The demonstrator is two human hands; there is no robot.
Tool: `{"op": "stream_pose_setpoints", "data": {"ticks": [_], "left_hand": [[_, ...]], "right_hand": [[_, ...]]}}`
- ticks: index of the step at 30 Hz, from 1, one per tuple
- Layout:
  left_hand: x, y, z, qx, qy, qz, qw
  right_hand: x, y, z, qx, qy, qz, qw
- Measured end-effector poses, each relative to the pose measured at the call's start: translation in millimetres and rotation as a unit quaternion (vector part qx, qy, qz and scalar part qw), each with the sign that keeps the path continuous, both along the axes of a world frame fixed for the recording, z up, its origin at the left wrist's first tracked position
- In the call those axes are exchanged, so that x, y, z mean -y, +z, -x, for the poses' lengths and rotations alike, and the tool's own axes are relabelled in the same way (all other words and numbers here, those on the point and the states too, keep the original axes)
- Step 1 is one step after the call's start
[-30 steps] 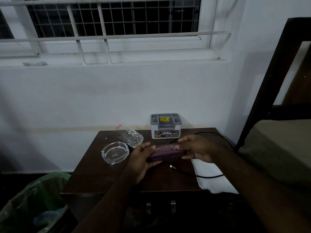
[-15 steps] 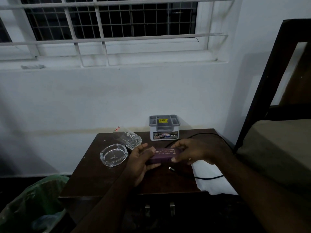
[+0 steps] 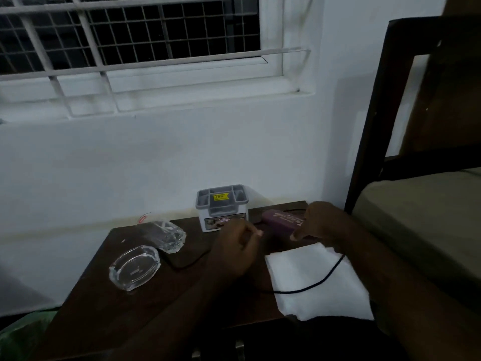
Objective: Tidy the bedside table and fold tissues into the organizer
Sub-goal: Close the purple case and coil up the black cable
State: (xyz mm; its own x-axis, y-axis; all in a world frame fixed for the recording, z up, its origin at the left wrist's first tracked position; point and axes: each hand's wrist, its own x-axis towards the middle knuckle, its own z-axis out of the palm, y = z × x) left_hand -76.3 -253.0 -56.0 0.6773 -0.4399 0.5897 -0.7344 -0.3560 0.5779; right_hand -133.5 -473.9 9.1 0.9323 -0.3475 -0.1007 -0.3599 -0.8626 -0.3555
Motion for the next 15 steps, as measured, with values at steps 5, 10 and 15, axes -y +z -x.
{"op": "stream_pose_setpoints", "data": {"ticks": [5, 10, 15], "left_hand": [[83, 1, -29, 0.097, -0.082, -0.196, 0.972], [124, -11, -55, 0.008, 0.023, -0.372, 0.928], [133, -8, -73, -0.001, 0.080, -0.400, 0.913]], "right_hand": [[34, -13, 2, -0.026, -0.110, -0.035, 0.993], [45, -16, -4, -0.047, -0.107, -0.019, 0.993], [45, -23, -9, -0.069, -0.100, -0.033, 0.992]]}}
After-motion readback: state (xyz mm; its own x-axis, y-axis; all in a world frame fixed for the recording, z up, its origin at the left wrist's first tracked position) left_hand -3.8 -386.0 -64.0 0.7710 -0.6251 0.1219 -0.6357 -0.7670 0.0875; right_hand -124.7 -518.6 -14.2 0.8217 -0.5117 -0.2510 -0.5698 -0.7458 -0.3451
